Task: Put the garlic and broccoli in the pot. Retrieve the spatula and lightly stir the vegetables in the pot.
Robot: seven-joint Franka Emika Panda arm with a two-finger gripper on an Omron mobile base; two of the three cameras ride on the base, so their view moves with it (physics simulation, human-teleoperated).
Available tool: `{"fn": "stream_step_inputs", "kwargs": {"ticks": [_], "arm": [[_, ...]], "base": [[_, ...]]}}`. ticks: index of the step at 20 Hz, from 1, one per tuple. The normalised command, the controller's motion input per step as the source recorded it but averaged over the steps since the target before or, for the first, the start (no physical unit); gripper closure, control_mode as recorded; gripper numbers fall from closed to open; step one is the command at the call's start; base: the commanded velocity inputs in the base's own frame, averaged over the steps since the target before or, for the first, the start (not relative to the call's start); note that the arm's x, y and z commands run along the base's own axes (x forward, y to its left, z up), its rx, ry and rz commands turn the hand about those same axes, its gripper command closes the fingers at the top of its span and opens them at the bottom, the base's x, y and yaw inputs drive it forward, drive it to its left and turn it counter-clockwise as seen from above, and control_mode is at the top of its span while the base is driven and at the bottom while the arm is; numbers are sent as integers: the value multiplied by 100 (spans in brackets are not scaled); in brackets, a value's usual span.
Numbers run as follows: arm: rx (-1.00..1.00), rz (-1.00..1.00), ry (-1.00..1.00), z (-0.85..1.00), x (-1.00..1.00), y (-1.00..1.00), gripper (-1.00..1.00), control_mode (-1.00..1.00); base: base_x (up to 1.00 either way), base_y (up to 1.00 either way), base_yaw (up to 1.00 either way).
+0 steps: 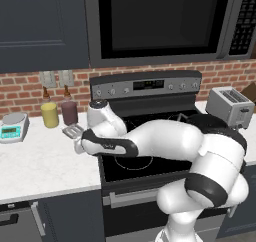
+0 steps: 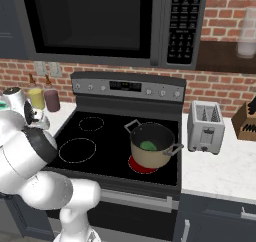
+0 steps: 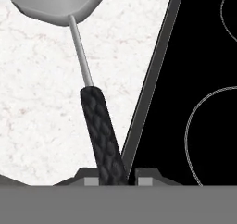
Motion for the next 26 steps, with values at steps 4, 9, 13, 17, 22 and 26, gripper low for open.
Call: {"fn": "stream_step_inputs", "kwargs": {"ticks": [4,9,13,17,22,26], "arm": [[0,9,-3,30,-33,-70,100,-100],[-3,10,0,48,-38,-70,100,-100],[-5,6,0,49,-41,-75,100,-100],[-5,5,0,49,-34,-80,100,-100],[-4,2,-4,45,-23,-83,100,-100],[-2,0,-3,52,-6,-93,100,-100]], "base": [[0,0,0],[0,0,0],[0,0,0],[0,0,0],[0,0,0],[0,0,0]]}}
